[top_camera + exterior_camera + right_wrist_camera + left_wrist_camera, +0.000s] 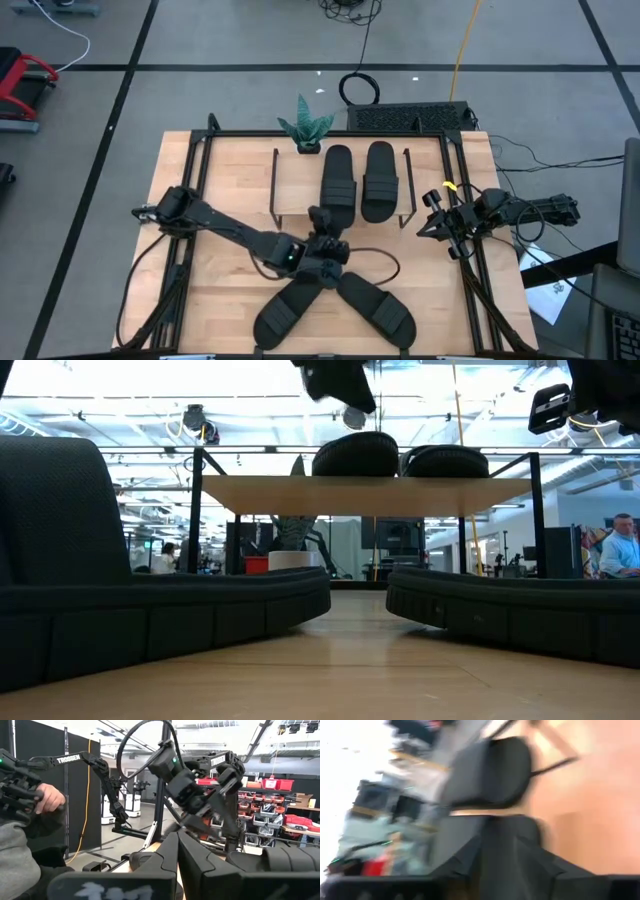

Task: Pick and place slides into the shelf
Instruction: Put the top black slide on the shelf

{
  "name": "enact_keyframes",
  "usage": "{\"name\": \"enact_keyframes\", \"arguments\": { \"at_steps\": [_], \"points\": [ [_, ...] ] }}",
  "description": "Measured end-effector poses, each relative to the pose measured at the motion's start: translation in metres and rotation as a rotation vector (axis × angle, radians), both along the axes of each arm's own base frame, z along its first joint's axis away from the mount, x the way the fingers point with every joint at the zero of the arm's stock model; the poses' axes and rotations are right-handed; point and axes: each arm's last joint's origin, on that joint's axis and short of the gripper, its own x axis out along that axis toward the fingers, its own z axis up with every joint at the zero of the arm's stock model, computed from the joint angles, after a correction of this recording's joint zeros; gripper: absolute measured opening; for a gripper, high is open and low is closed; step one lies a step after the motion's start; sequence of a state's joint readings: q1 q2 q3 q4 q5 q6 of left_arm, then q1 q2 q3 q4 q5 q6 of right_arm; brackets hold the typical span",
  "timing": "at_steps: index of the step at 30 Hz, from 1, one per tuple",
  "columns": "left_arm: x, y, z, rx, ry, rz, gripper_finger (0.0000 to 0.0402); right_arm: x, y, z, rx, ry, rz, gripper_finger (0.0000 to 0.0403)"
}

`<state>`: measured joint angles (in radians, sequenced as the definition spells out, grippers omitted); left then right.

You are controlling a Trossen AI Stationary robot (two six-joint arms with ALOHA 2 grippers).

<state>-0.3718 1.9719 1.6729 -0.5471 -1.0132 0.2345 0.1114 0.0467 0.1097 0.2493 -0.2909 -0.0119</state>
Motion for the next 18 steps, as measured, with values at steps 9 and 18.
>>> {"name": "enact_keyframes", "arguments": {
  "at_steps": [9, 18],
  "points": [
    [-0.001, 0.0, 0.001, -0.417, 0.073, -0.219, 0.0007, 0.001, 0.0, 0.0, -0.003, 0.002, -0.001, 0.0],
    [0.002, 0.023, -0.018, -0.41, 0.138, -0.168, 0.0, 0.001, 0.0, 0.0, -0.004, 0.005, -0.001, 0.0]
  ]
}}
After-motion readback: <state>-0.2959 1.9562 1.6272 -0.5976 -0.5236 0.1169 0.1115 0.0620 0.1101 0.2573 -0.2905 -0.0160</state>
